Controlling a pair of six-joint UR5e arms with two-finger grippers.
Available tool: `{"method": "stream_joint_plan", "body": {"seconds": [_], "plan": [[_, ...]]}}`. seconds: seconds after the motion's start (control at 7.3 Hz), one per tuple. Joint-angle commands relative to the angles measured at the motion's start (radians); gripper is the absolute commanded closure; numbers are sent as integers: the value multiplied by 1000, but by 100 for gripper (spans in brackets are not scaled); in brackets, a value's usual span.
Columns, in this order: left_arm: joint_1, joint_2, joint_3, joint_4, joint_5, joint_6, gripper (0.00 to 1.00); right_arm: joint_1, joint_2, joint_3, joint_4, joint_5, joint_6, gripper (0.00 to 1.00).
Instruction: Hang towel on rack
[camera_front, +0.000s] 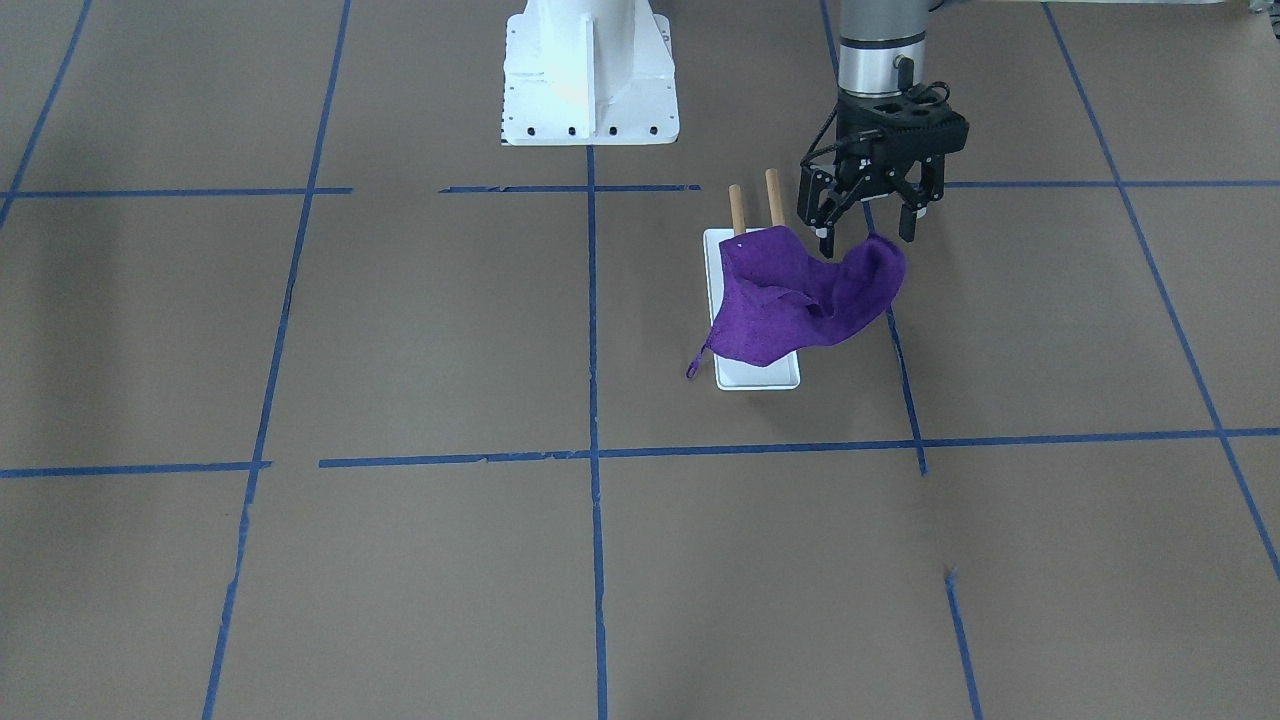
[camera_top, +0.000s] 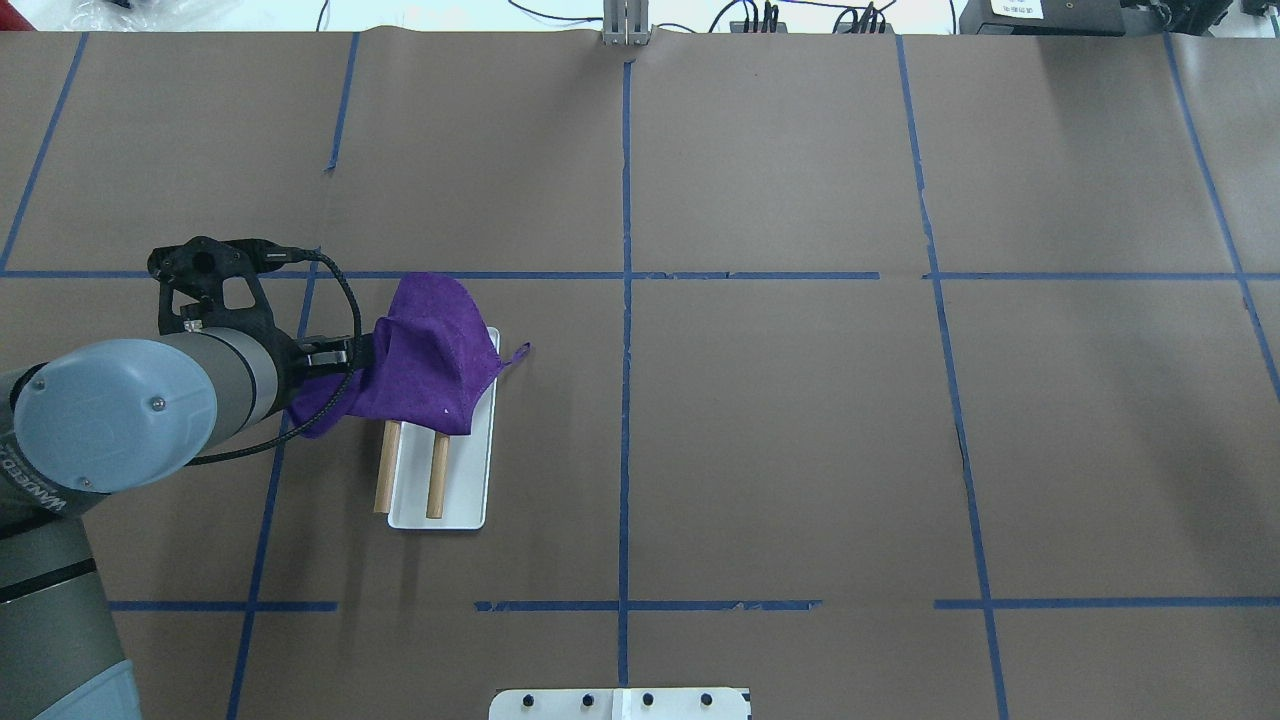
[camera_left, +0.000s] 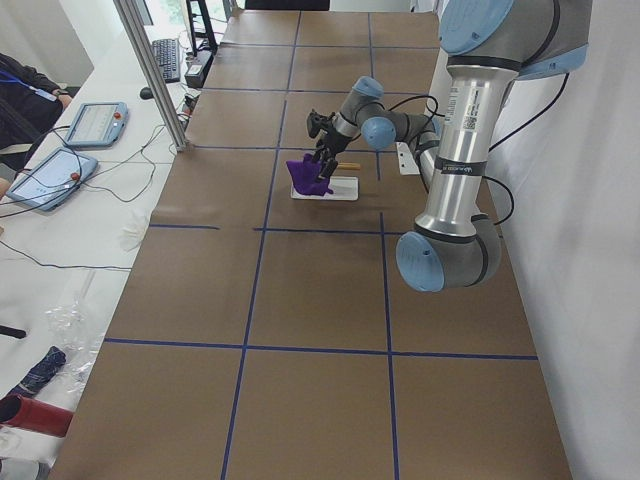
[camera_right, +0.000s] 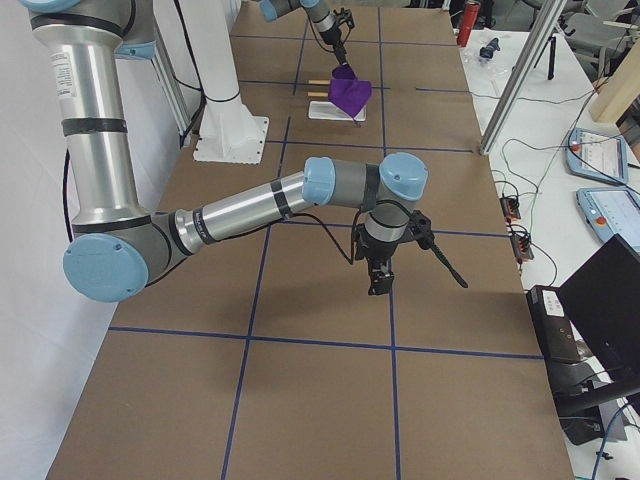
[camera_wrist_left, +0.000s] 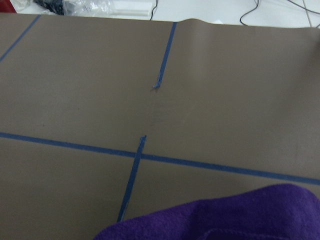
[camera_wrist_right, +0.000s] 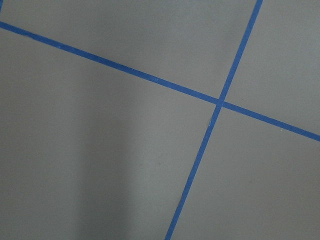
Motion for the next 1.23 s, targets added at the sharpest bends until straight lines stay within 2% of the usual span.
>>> {"method": "stream_joint_plan", "body": {"seconds": [0.0, 0.27, 0.55, 1.1], "plan": [[-18, -34, 5, 5, -162, 18, 0, 0, -2, 1, 0, 0, 0, 0], [-44, -37, -10, 56, -198, 83, 0, 0, -7, 1, 0, 2, 0, 0], [-205, -42, -16, 124, -282, 290, 0, 14, -24, -1, 2, 5, -3, 0], [-542, -19, 21, 185, -446, 864, 0, 81, -53, -8, 2, 9, -9, 0]]}}
